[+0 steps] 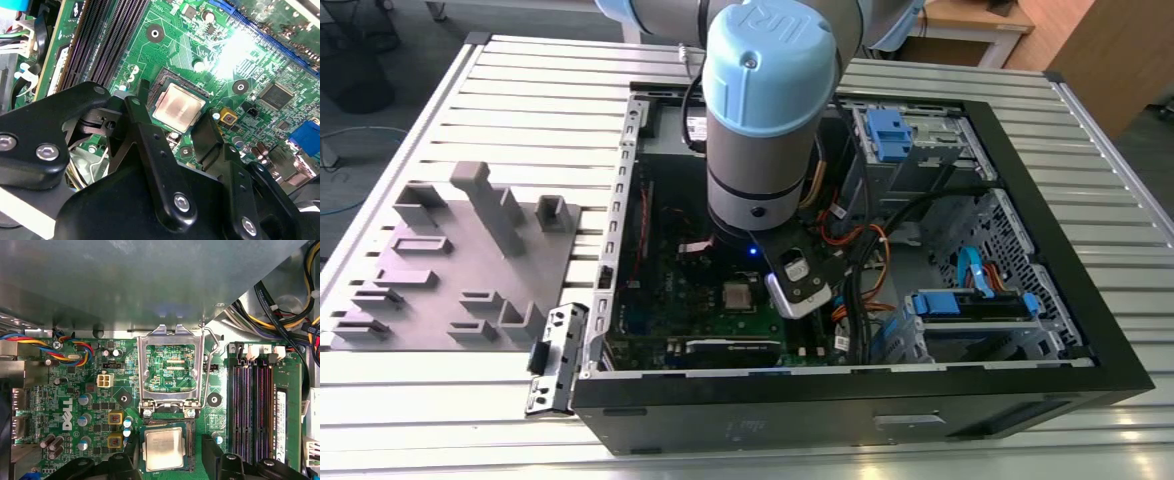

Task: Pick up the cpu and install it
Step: 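Place the cpu into insertion slot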

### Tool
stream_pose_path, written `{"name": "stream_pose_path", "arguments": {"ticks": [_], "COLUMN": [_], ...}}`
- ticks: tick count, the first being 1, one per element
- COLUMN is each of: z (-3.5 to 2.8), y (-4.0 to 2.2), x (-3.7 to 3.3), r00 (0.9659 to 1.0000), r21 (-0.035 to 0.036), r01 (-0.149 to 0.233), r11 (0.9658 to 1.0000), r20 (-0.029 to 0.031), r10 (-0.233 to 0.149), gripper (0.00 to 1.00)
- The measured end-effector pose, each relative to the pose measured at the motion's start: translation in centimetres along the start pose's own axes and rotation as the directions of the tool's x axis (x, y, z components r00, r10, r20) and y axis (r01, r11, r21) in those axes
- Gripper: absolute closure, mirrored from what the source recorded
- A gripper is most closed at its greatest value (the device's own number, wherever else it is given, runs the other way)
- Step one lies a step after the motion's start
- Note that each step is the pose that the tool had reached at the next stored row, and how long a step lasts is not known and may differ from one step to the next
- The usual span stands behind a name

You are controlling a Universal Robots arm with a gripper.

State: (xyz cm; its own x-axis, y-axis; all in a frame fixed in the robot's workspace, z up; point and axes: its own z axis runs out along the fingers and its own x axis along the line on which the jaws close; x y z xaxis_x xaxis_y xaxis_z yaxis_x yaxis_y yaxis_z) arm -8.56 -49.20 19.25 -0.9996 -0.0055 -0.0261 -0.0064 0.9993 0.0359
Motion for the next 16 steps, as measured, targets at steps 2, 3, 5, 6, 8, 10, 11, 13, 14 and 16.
{"name": "stream_pose_path", "arguments": {"ticks": [2,3,5,6,8,10,11,13,14,16], "z": [0.00,0.01,0.01,0.01,0.03,0.11,0.17,0.20,0.20,0.20], "y": [0.00,0.00,0.00,0.00,0.00,0.00,0.00,-0.01,0.00,0.00], "x": [0.00,0.00,0.00,0.00,-0.04,-0.13,-0.13,-0.12,-0.11,-0.10], "r00": [1.0000,1.0000,1.0000,1.0000,1.0000,1.0000,1.0000,1.0000,1.0000,1.0000], "r21": [0.0000,0.0000,0.0000,0.0000,0.0001,-0.0002,0.0000,0.0004,0.0004,0.0002], "r01": [0.000,0.000,0.000,0.000,-0.007,-0.008,-0.008,-0.008,-0.008,-0.008], "r11": [1.0000,1.0000,1.0000,1.0000,1.0000,1.0000,1.0000,1.0000,1.0000,1.0000], "r20": [0.0000,0.0000,0.0000,0.0000,0.0002,0.0005,0.0004,0.0002,0.0002,0.0003], "r10": [0.000,0.000,0.000,0.000,0.007,0.008,0.008,0.008,0.008,0.008], "gripper": [0.39,0.39,0.39,0.39,0.39,0.39,0.39,0.39,0.39,0.39]}}
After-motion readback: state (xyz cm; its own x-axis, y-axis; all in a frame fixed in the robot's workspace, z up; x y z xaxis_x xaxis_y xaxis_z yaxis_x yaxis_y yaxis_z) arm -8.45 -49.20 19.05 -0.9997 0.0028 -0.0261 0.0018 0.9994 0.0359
